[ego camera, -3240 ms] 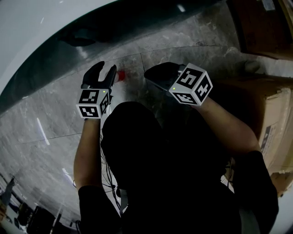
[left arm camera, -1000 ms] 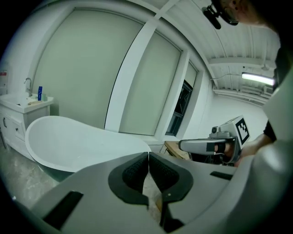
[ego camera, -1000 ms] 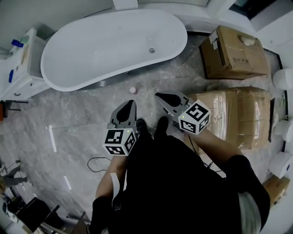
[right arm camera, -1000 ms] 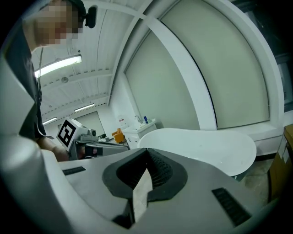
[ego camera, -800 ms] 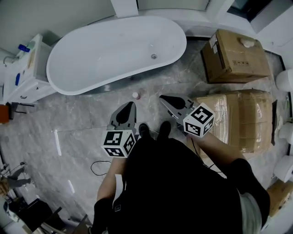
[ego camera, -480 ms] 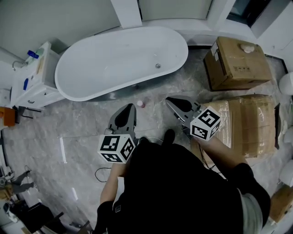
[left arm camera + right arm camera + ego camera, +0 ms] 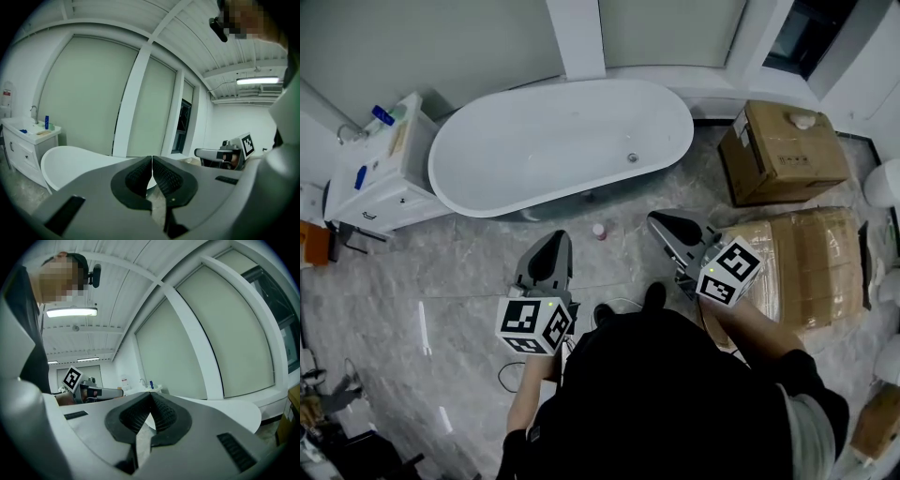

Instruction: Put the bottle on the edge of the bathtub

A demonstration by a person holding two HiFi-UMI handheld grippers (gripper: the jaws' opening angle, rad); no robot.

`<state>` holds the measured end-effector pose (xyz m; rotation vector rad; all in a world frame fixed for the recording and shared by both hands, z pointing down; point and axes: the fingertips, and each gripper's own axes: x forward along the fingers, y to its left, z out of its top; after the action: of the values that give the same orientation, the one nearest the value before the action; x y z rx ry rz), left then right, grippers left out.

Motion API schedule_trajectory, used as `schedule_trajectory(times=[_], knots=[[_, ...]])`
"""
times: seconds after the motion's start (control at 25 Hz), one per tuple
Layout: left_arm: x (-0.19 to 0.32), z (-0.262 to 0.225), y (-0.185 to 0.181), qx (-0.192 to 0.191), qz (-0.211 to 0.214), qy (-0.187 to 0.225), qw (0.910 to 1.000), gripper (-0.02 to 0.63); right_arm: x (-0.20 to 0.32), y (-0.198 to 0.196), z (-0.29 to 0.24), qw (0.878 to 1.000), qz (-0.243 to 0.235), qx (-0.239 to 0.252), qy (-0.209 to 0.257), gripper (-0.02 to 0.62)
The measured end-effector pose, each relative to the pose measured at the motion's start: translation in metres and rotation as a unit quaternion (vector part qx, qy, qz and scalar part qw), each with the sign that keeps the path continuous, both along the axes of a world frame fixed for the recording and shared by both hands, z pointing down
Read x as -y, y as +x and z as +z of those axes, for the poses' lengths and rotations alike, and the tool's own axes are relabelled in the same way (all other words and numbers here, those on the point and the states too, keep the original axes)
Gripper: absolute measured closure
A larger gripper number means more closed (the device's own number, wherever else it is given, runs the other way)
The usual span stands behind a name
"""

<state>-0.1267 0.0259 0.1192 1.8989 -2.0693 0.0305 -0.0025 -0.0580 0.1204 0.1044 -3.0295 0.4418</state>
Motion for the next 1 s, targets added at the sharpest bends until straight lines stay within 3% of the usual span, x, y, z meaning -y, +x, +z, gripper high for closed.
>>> schedule_trajectory(times=[0.36,0.56,0.76,1.0], knots=[[-0.063,0.013,-0.074,0.009,-0.045,-0.019,0.9988,0.588,-0.066,-0.053,-0.020,0.999,-0.013,0.030,0.025,0.568],[-0.070,0.000,-0.078,0.017,-0.058,-0.011,0.9981,0.589,-0.066,-0.051,-0.033,0.998,-0.024,0.034,0.039,0.568],[-0.057,-0.024,-0.080,0.035,-0.063,0.005,0.9974,0.589,-0.044,-0.023,-0.042,0.998,-0.013,0.030,0.055,0.568],[-0.036,-0.046,-0.054,0.036,-0.043,0.020,0.9982,0.589,-0.011,0.007,-0.041,0.998,0.015,0.012,0.051,0.568]])
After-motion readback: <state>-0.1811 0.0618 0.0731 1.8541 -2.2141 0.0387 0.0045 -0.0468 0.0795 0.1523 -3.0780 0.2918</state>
